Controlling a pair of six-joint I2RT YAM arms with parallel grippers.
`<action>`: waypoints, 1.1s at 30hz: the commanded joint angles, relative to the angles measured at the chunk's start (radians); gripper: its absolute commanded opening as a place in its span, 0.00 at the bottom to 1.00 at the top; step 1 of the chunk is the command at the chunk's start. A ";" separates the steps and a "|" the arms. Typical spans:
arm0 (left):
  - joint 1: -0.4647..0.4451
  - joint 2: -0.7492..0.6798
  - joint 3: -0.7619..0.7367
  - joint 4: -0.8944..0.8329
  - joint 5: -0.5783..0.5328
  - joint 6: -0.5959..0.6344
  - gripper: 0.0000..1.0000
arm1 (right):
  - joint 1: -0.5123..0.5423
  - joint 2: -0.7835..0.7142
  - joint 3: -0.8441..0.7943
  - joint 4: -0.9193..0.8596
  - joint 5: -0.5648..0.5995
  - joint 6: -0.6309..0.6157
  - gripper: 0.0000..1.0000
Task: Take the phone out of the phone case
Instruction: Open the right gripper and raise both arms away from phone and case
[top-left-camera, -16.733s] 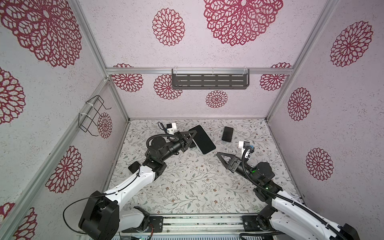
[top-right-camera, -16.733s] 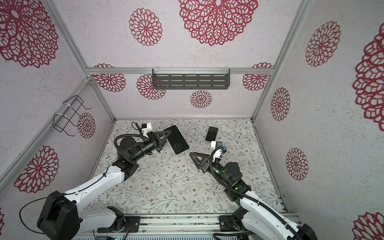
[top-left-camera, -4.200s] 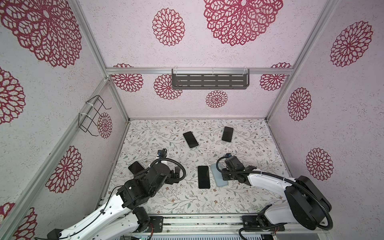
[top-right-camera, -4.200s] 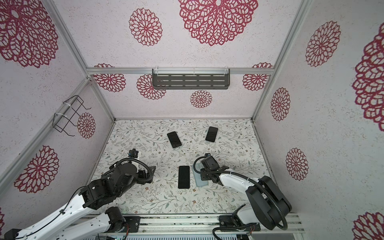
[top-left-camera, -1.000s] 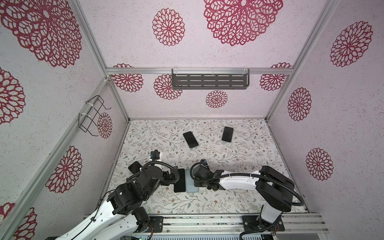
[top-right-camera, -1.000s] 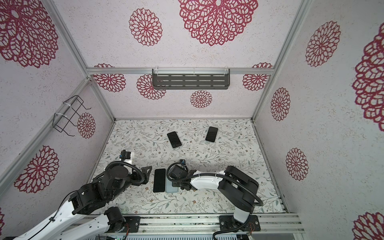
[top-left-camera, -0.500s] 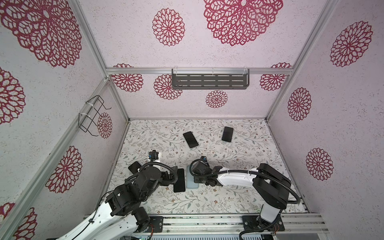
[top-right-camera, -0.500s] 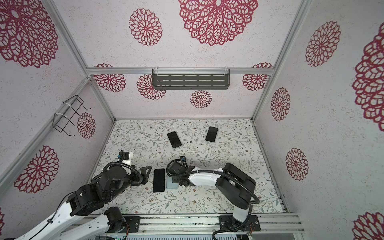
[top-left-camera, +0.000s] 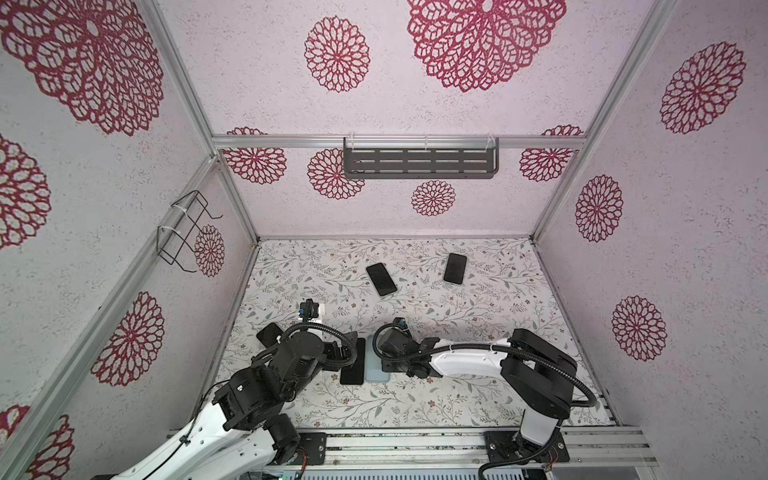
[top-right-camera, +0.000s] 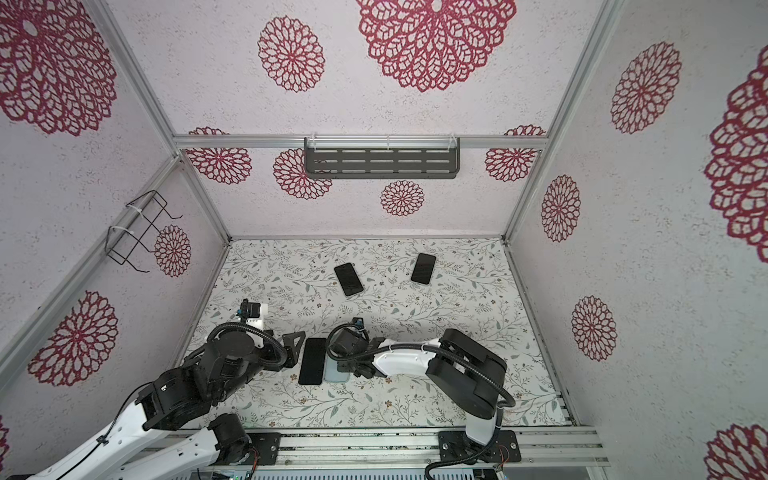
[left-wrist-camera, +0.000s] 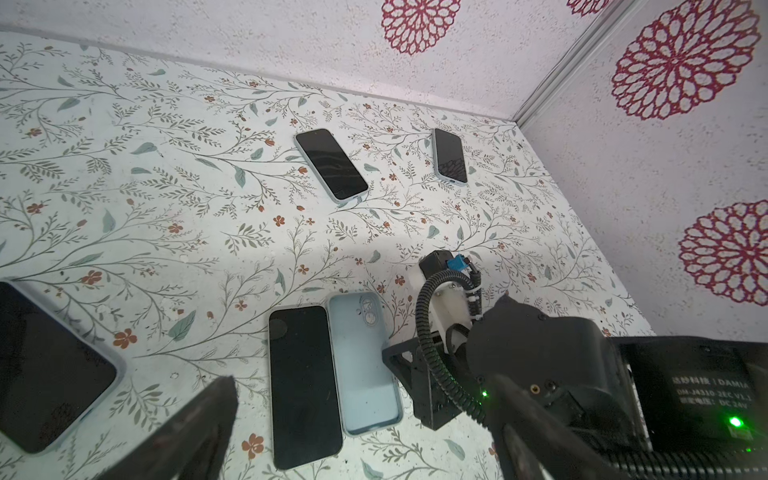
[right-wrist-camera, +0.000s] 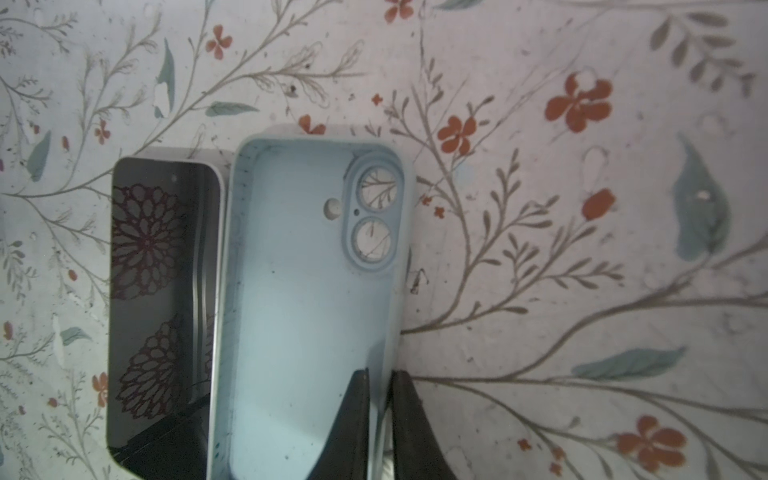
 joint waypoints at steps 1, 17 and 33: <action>0.012 0.002 0.017 0.028 0.008 -0.008 0.97 | 0.007 -0.007 0.019 0.023 -0.006 0.017 0.19; 0.018 0.131 0.084 0.028 -0.027 -0.048 0.97 | 0.005 -0.350 -0.119 -0.021 0.142 -0.122 0.89; 0.393 0.431 0.174 0.247 0.290 0.001 0.97 | -0.216 -0.914 -0.211 -0.327 0.144 -0.543 0.99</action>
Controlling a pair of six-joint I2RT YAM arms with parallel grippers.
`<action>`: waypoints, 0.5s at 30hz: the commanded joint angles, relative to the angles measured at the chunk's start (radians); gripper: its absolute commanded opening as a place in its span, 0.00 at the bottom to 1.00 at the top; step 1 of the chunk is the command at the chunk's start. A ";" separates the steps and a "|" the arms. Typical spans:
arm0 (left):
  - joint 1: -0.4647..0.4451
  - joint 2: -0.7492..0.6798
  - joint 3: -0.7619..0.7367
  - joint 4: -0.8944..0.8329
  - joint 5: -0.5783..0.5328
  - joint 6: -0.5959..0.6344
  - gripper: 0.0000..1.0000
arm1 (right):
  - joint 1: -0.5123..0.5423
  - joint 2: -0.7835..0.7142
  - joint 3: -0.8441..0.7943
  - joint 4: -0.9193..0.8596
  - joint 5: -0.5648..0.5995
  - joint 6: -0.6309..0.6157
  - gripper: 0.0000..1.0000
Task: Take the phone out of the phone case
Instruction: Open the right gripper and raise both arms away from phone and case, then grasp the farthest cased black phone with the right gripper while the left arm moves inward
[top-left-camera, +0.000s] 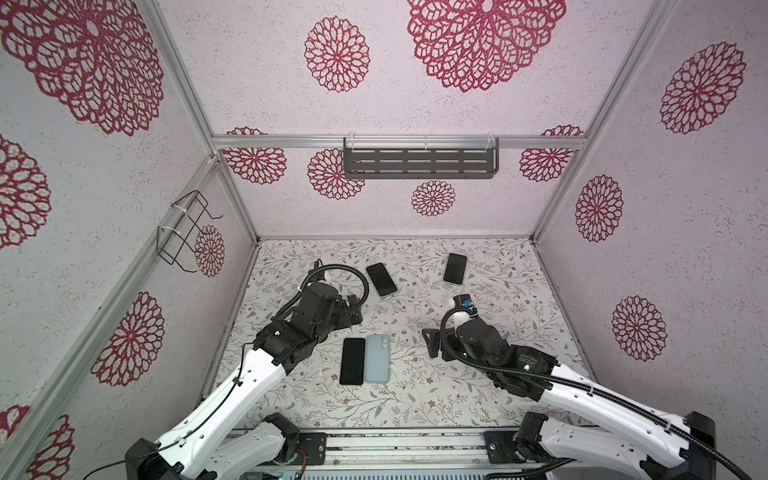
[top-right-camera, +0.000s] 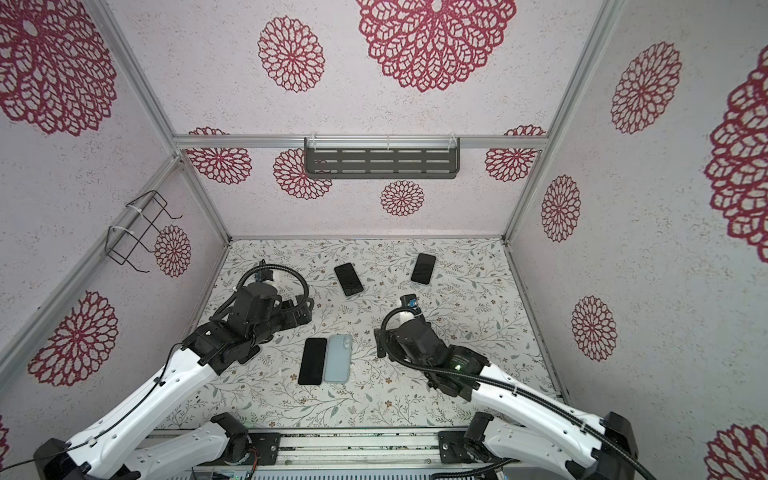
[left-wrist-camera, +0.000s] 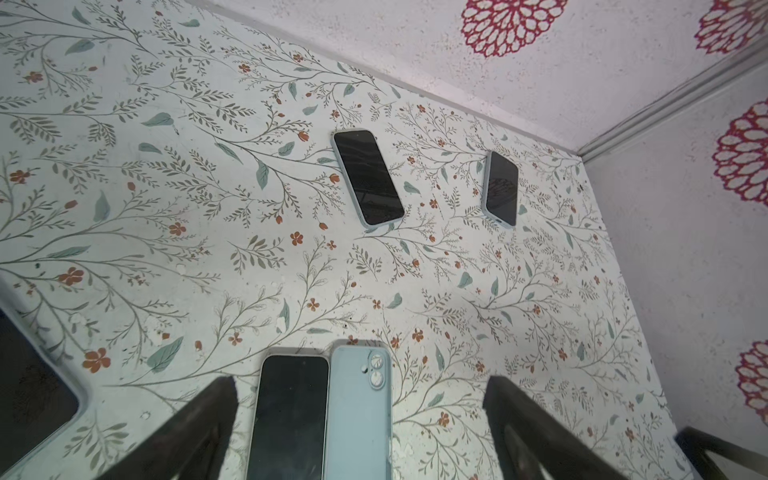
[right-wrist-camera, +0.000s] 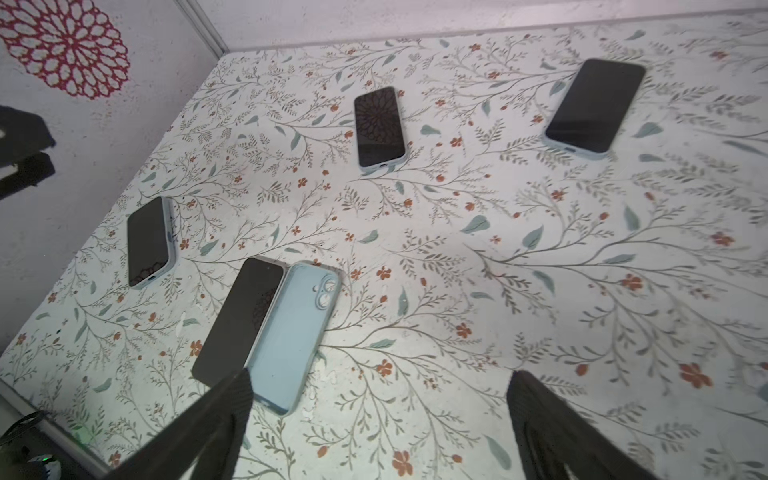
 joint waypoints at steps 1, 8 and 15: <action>0.045 0.041 0.028 0.089 0.054 0.035 0.97 | -0.070 -0.031 0.009 -0.076 -0.053 -0.116 0.99; 0.064 0.075 -0.004 0.190 -0.028 0.122 0.97 | -0.203 0.138 0.086 -0.023 -0.243 -0.213 0.99; 0.069 0.069 -0.040 0.268 -0.049 0.195 0.97 | -0.259 0.470 0.280 0.045 -0.354 -0.340 0.99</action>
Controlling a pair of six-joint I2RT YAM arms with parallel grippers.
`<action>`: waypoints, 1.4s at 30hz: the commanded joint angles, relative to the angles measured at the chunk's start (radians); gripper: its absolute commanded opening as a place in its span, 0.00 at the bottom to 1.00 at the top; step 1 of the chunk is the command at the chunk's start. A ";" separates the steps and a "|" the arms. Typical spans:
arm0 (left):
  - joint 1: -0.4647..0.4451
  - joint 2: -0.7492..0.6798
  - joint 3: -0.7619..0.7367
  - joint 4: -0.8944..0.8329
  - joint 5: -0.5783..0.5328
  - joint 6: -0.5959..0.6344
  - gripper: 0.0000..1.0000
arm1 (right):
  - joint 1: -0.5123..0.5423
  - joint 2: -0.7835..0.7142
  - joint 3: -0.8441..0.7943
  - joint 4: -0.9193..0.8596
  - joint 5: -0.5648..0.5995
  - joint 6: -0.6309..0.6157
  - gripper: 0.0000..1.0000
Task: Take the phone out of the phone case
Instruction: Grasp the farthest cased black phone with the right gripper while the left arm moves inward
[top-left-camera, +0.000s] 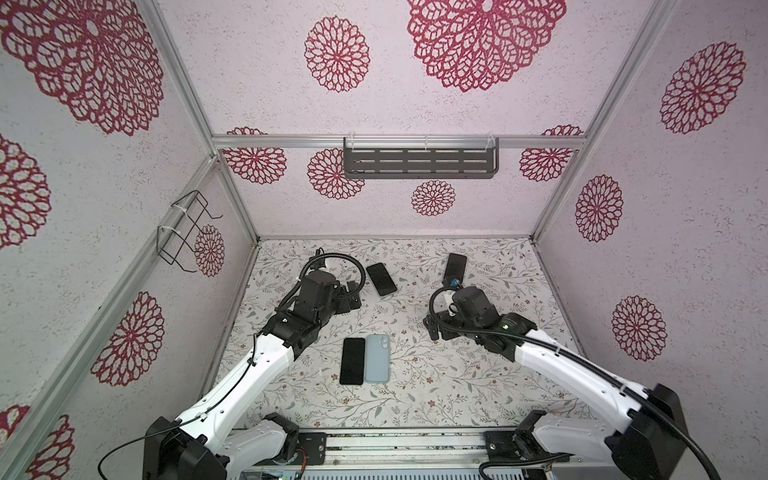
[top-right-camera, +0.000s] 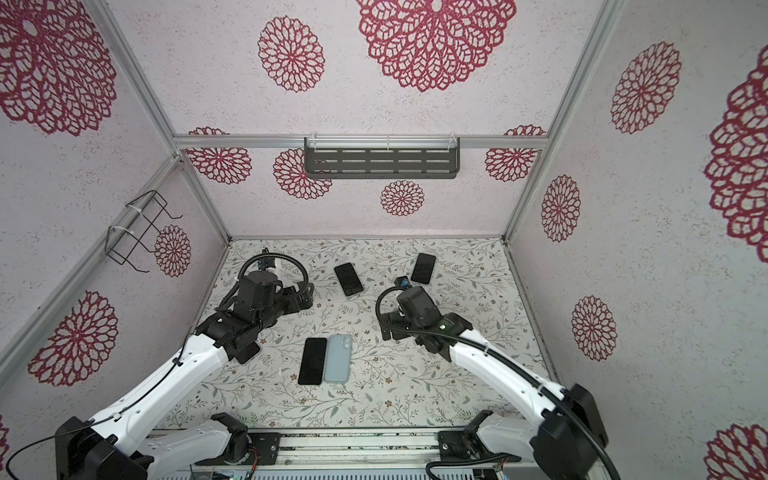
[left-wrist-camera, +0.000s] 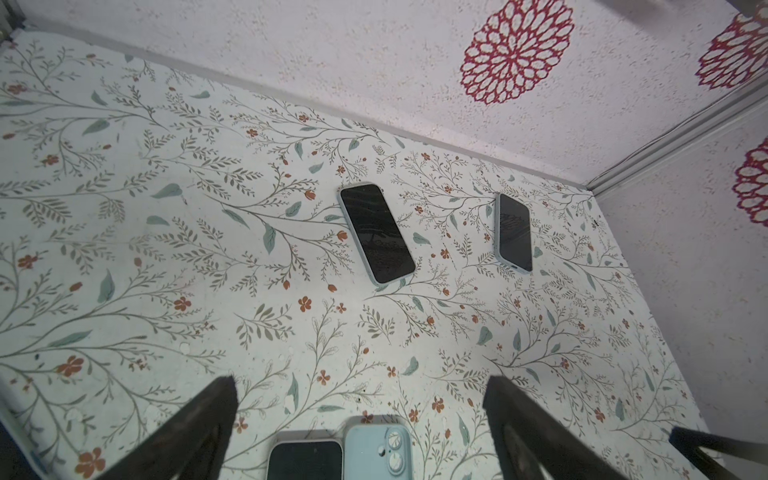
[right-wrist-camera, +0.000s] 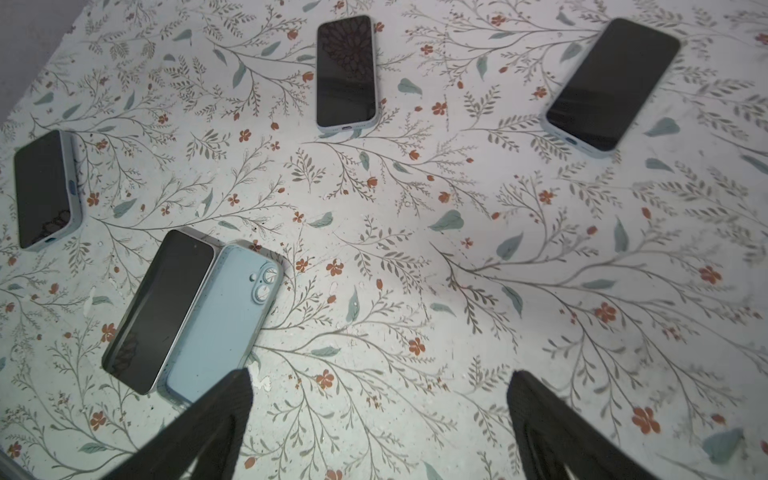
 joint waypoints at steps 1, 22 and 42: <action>0.010 -0.012 -0.022 0.065 -0.030 0.055 0.97 | -0.024 0.130 0.118 0.059 -0.082 -0.104 0.99; 0.013 -0.097 -0.058 0.064 0.021 0.018 0.97 | -0.043 1.036 1.055 -0.130 -0.126 -0.295 0.97; 0.014 -0.067 -0.004 0.026 0.094 -0.001 0.97 | -0.043 1.198 1.204 -0.158 -0.058 -0.290 0.96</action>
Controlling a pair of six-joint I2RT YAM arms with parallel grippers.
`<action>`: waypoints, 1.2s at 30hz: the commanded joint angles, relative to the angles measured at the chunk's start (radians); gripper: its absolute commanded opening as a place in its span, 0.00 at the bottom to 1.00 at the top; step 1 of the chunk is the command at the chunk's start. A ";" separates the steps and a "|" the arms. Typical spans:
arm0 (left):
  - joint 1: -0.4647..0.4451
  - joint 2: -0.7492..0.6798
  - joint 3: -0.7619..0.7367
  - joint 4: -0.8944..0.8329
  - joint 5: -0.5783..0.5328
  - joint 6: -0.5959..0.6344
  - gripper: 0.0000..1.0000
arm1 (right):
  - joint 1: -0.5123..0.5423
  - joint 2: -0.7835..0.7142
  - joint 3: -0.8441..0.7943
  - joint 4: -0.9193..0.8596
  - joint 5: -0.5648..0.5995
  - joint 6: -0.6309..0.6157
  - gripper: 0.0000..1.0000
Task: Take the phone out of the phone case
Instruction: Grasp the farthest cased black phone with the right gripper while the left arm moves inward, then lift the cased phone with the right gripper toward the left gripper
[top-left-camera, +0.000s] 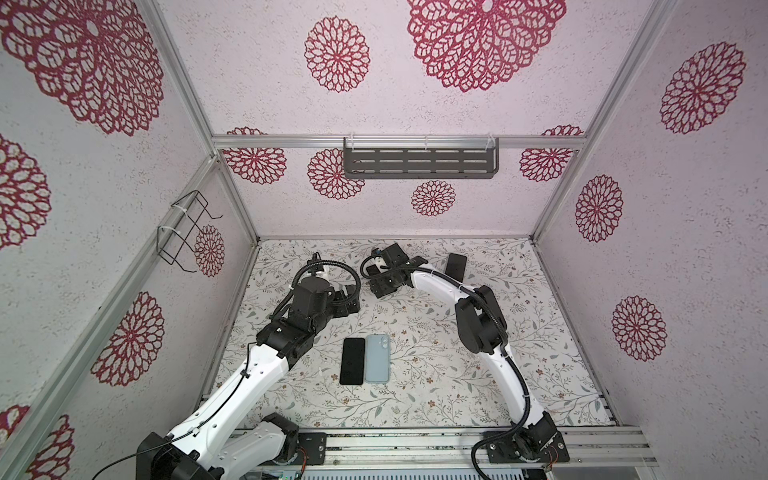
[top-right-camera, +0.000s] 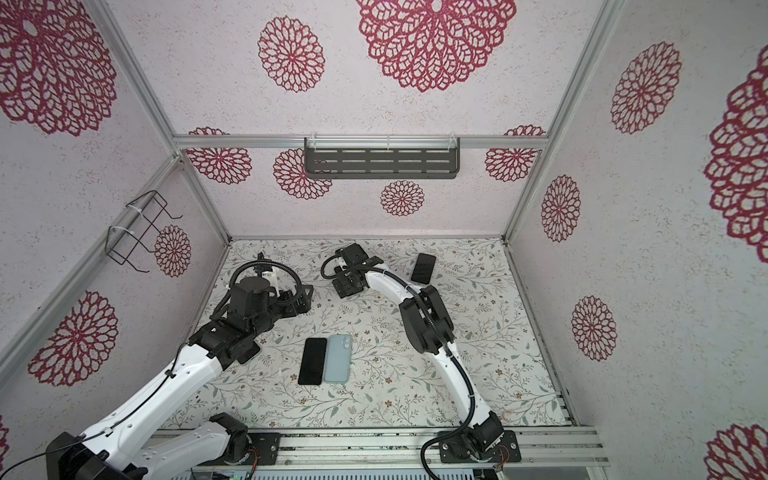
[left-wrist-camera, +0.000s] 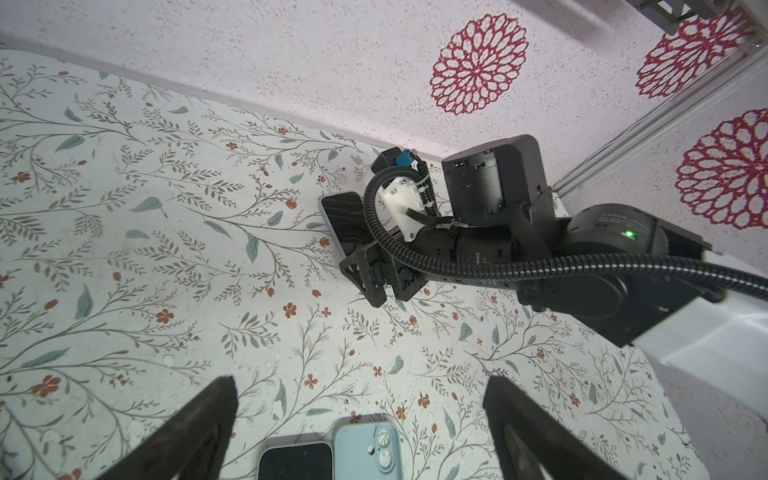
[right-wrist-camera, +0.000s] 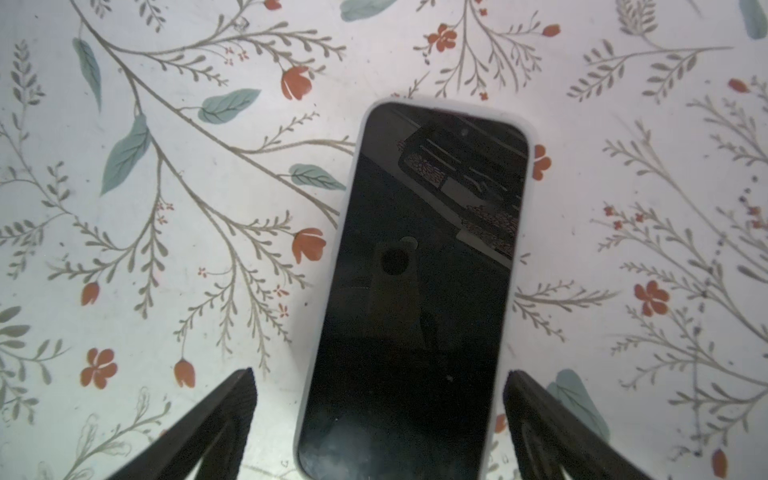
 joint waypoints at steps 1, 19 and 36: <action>0.010 0.013 0.050 -0.017 0.042 -0.008 0.97 | -0.005 0.012 0.034 -0.032 0.043 -0.009 0.96; 0.013 0.050 0.109 -0.038 0.086 -0.035 0.97 | 0.012 0.038 0.032 -0.075 0.131 -0.040 0.78; 0.034 0.074 -0.041 0.178 0.128 -0.213 0.97 | 0.024 -0.241 -0.398 0.154 0.135 0.031 0.50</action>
